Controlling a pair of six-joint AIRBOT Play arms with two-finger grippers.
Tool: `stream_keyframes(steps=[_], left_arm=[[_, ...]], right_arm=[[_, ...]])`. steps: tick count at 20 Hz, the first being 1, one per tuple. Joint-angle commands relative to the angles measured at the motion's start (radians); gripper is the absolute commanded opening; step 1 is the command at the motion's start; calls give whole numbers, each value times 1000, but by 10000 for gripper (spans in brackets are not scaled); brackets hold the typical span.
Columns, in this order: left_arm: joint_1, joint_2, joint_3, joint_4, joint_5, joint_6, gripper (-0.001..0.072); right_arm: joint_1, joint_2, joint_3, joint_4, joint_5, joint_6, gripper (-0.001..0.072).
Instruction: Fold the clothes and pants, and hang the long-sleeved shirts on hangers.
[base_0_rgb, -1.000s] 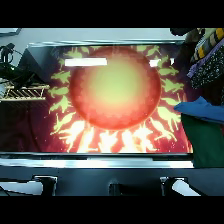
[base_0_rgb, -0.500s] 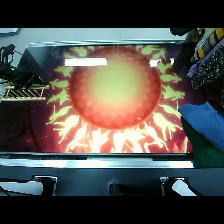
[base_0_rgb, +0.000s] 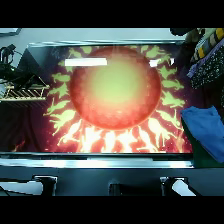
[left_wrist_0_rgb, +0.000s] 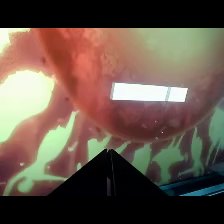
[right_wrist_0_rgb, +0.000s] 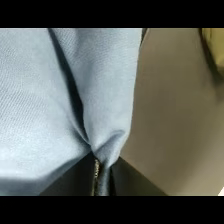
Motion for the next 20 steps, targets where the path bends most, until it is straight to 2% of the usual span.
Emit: stream_keyframes(steps=[1, 4, 5, 7, 8, 11, 13, 15, 17, 18, 19, 20], left_arm=[[0, 0, 0, 0, 0, 0, 15], [0, 0, 0, 0, 0, 1, 15], [0, 0, 0, 0, 0, 5, 15], [0, 0, 0, 0, 0, 9, 15], [0, 0, 0, 0, 0, 12, 15], [0, 0, 0, 1, 1, 38, 15], [-1, 0, 0, 11, 6, 62, 15], [-14, 0, 0, 107, 10, 66, 15], [-43, 0, 0, 238, 17, 108, 14], [-57, 0, -1, 275, 31, 112, 14], [-73, 5, -10, 283, 55, 128, 14], [-92, 17, -31, 285, 82, 149, 14]], right_arm=[[0, 1, -42, -1, 2, 3, 29], [0, 1, -80, -5, -5, 3, 31], [-1, 1, -83, -11, -19, 2, 100], [0, 1, -83, -28, -26, 3, 364], [0, 1, -82, -31, -23, 2, 429], [0, 45, -74, -6, -83, 10, 413], [1, 98, -46, 128, -212, -26, 276], [2, 137, -23, 402, -373, -162, 262], [56, 154, -19, 657, -454, -329, 245], [116, 154, -19, 733, -454, -401, 226], [195, 153, -19, 768, -442, -457, 152], [281, 153, -19, 774, -427, -491, 114]])
